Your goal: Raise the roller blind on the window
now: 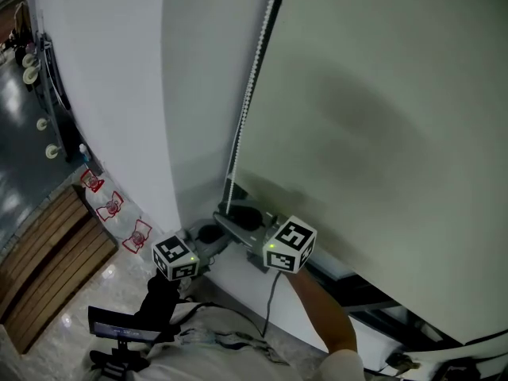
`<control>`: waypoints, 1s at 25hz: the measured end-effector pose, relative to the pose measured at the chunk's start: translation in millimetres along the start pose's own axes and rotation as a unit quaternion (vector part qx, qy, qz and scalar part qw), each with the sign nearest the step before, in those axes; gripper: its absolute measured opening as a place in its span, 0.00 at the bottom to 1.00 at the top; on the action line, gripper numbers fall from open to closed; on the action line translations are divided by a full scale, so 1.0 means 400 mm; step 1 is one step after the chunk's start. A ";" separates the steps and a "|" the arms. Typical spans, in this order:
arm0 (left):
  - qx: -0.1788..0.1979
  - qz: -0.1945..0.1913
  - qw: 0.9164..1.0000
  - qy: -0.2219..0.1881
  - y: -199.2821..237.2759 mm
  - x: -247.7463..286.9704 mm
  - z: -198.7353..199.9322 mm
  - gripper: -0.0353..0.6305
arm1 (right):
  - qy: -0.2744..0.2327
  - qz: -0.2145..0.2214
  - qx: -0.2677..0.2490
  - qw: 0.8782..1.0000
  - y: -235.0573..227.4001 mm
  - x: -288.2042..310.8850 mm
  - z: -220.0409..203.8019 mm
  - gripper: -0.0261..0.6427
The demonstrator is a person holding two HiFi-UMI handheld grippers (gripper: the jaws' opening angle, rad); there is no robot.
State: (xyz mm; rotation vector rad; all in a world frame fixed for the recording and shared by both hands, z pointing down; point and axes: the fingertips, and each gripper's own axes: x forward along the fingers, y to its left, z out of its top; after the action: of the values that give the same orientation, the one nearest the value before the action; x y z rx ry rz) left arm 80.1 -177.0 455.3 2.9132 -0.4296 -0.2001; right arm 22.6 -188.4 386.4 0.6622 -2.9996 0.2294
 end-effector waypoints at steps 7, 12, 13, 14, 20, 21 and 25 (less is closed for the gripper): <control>0.000 -0.001 1.000 -0.004 0.000 0.002 0.003 0.05 | -0.031 -0.005 -0.021 0.999 -0.028 -0.014 0.100 0.24; 0.001 -0.003 1.000 -0.004 -0.002 0.003 0.000 0.05 | -0.066 -0.021 -0.056 0.996 -0.066 -0.023 0.242 0.27; 0.002 -0.003 1.000 -0.004 -0.002 0.004 -0.002 0.05 | -0.076 -0.023 -0.062 0.995 -0.071 -0.024 0.277 0.28; 0.002 -0.004 1.000 -0.003 -0.003 0.004 -0.003 0.05 | -0.087 -0.024 -0.068 0.994 -0.074 -0.026 0.314 0.28; 0.003 -0.004 1.000 -0.003 -0.003 0.008 0.000 0.05 | -0.145 -0.009 -0.112 0.983 -0.057 -0.038 0.538 0.28; 0.003 -0.004 1.000 -0.003 -0.002 0.008 0.000 0.05 | -0.152 -0.005 -0.116 0.981 -0.052 -0.040 0.566 0.27; 0.005 -0.001 1.000 -0.001 0.001 0.006 -0.002 0.05 | -0.177 0.006 -0.124 0.976 -0.039 -0.048 0.645 0.25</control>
State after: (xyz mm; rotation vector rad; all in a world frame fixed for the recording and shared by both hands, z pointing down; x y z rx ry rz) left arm 82.6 -177.8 456.0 2.9238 -0.4295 -0.2025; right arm 39.4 -235.4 131.9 0.7247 -3.2826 -0.2899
